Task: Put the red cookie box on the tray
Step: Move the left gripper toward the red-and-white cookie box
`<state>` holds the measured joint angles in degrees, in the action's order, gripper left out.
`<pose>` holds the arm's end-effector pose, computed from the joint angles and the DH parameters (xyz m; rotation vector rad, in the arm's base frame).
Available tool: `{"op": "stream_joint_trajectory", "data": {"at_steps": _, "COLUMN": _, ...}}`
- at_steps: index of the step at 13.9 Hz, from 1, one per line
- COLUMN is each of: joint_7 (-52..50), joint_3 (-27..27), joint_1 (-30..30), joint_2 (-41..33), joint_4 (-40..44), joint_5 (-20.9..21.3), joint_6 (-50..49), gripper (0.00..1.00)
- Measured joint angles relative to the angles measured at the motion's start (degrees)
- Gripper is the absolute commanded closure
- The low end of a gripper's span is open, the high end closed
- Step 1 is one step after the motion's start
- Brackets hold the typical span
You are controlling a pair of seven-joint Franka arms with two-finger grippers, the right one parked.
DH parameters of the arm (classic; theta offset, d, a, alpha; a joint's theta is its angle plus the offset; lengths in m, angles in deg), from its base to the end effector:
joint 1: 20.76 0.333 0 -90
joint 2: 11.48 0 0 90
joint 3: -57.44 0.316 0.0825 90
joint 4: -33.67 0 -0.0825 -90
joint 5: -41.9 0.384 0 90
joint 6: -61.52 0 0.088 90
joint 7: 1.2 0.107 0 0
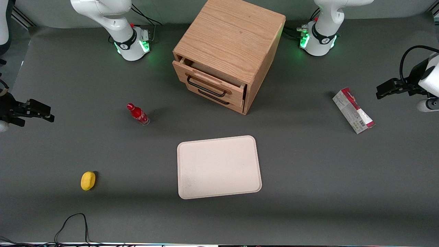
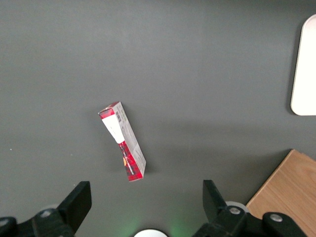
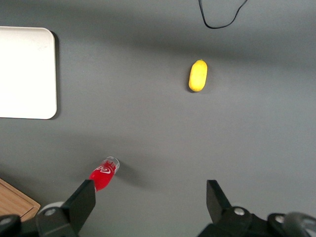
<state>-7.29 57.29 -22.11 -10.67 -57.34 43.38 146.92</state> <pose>0.5488 -0.0114 0.6019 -3.1012 -0.1253 0.1710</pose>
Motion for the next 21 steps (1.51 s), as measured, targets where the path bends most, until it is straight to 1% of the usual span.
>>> {"op": "stream_joint_trajectory", "data": {"at_steps": 12, "joint_7": 0.0, "joint_3": -0.3, "joint_1": 0.4, "joint_2": 0.9, "joint_4": 0.9, "joint_5": 0.1, "joint_6": -2.1, "gripper": 0.00}}
{"op": "stream_joint_trajectory", "data": {"at_steps": 19, "joint_7": 0.0, "joint_3": 0.0, "joint_1": 1.0, "joint_2": 0.9, "joint_4": 3.3, "joint_5": 1.0, "joint_6": -3.3, "gripper": 0.00}}
{"op": "stream_joint_trajectory", "data": {"at_steps": 21, "joint_7": -0.1, "joint_3": 0.0, "joint_1": 1.2, "joint_2": 0.9, "joint_4": 3.6, "joint_5": 2.2, "joint_6": -3.5, "gripper": 0.00}}
